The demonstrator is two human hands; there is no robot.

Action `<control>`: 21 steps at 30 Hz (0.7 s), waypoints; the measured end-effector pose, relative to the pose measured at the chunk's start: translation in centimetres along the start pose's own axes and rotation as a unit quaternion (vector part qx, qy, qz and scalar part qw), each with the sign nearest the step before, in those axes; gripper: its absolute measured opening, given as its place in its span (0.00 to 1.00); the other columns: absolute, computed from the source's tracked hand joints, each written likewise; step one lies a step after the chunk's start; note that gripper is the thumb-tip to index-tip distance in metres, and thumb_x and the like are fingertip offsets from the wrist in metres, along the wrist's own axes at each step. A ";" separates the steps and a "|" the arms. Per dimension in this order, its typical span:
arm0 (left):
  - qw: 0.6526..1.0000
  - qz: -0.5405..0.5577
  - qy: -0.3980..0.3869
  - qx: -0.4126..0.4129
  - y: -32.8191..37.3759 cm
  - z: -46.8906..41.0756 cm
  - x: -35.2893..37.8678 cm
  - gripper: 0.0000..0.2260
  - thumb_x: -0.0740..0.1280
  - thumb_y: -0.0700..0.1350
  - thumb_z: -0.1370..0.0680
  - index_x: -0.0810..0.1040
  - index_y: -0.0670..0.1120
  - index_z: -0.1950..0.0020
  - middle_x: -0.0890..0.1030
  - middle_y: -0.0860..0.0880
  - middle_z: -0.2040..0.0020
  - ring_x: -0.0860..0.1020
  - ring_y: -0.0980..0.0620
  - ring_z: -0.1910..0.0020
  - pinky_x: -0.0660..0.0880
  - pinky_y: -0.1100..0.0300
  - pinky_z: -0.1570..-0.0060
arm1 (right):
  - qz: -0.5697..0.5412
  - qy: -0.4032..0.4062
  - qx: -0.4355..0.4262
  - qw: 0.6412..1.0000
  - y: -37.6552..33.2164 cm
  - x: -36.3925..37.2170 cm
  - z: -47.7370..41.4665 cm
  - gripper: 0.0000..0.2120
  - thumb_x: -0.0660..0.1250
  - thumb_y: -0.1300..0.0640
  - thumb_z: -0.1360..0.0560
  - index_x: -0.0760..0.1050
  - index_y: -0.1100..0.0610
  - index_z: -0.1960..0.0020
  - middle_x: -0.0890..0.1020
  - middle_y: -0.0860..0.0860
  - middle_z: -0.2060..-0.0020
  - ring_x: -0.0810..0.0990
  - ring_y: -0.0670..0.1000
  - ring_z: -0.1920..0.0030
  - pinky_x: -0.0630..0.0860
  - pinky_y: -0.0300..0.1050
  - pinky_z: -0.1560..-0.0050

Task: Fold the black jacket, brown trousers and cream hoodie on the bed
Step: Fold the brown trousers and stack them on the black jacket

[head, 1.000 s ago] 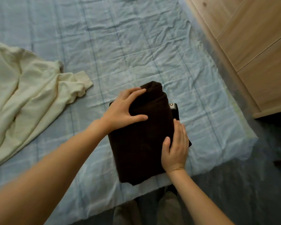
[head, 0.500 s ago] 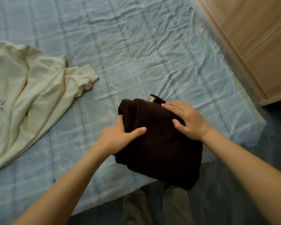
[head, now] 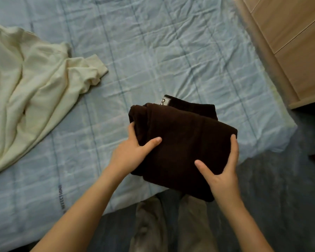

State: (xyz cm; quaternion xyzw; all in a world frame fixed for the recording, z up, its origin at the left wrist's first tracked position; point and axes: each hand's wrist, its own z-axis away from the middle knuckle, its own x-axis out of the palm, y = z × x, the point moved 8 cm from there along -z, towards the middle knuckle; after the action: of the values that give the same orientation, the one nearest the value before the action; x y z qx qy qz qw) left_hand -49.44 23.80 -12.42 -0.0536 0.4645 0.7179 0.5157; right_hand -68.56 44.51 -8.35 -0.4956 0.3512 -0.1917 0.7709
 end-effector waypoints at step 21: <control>0.951 0.051 0.084 0.293 4.1 3.4 -0.2 0.29 0.63 0.60 0.22 0.53 0.70 0.25 0.55 0.52 0.26 0.55 0.74 0.30 0.55 0.79 0.34 | -0.033 -0.067 0.011 0.997 3.7 0.4 -2.4 0.41 0.73 0.41 0.31 0.53 0.29 0.26 0.62 0.18 0.35 0.65 0.26 0.34 0.67 0.21 0.43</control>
State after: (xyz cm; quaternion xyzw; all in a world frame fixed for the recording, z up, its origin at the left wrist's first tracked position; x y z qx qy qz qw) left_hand -51.18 26.01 -7.89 0.0635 0.6984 0.5683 0.4304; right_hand -70.20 44.37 -12.43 -0.5103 0.2801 -0.1873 0.7912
